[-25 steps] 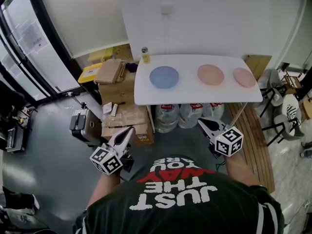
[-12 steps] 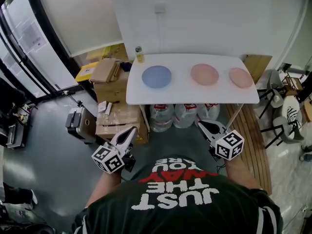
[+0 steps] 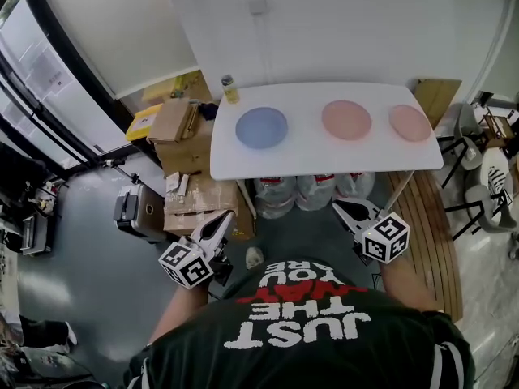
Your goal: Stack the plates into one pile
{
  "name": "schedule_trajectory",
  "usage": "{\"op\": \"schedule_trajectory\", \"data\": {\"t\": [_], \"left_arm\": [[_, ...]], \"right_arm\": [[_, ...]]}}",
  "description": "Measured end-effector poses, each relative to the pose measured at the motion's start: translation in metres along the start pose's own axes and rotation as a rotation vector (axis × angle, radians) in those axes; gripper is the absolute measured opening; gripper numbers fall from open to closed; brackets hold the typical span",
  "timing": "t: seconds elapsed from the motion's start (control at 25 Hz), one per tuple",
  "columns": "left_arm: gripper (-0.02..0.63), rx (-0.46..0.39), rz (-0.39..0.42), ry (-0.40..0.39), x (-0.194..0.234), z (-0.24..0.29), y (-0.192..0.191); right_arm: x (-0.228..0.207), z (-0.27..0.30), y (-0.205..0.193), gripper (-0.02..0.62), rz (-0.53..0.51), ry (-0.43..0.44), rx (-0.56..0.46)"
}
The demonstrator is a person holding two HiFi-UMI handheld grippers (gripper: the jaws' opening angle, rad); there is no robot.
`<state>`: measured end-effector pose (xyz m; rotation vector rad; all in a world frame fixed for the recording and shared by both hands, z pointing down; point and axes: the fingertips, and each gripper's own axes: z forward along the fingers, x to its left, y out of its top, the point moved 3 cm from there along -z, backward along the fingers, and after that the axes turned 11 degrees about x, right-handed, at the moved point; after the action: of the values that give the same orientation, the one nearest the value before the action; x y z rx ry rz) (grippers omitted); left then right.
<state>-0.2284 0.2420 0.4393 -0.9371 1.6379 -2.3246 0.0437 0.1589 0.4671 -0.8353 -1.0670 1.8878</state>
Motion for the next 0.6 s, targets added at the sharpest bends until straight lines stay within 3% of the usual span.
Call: {"op": "schedule_trajectory", "data": {"t": [0.24,0.6], "left_arm": [[0.008,-0.006,0.012,-0.069,0.094,0.026,0.038],[0.008,0.049,0.029,-0.158,0.253,0.068,0.111]], "right_arm": [[-0.028,0.080,0.041,0.006,-0.015,-0.058,0.013],[-0.095,0.238,0.109,0.006,0.124,-0.157,0.065]]}}
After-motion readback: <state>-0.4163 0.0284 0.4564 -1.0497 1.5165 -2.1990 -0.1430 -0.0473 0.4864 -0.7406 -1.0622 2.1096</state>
